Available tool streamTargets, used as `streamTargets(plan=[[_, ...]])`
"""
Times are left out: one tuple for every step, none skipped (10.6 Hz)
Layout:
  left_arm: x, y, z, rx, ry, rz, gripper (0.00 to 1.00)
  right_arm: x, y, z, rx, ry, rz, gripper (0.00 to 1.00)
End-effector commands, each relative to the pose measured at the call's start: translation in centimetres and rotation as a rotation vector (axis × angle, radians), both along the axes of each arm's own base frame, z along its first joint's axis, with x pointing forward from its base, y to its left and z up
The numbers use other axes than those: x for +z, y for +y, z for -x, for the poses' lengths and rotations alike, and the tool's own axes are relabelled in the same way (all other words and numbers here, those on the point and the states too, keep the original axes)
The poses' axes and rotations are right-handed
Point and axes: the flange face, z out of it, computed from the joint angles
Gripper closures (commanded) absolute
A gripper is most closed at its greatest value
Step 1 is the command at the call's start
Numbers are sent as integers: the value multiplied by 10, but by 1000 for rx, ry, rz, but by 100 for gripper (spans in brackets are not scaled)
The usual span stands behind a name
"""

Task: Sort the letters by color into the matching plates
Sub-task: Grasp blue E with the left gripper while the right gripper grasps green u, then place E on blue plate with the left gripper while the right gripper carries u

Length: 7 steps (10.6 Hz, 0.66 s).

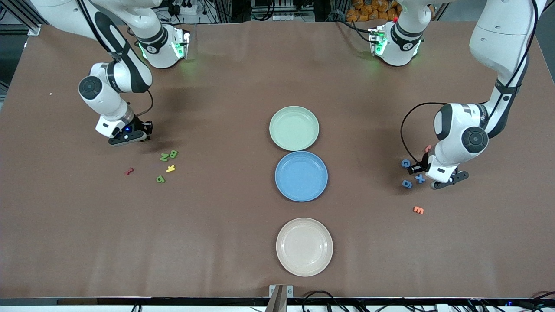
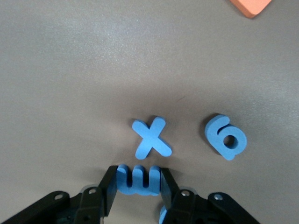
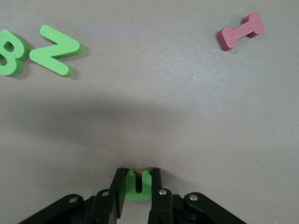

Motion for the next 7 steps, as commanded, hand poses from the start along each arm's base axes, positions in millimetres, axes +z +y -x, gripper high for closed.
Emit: streamTargets(plan=[[18,-7,-6,18,-44,-8,100,10,-2,0,-6,-28,1,100],[25,-11,-8,15,-53,-8,100,15,3,-3,-11,-40,0,100],[30,-19,-9,4,-61,-2,100,20,7,-6,-27,-53,-1,100],[37,-24,-11,11,-73,1,100,25,9,-9,-35,-66,-2,100],[42,-37,-13,23,-80,10,100,30,16,-13,-40,-80,-4,100],[49,-53,-16,53,-73,18,100,35,27,-16,-62,-92,-9,100],[55,-71,-19,72,-60,26,100,37,37,-18,-95,-94,-14,100]])
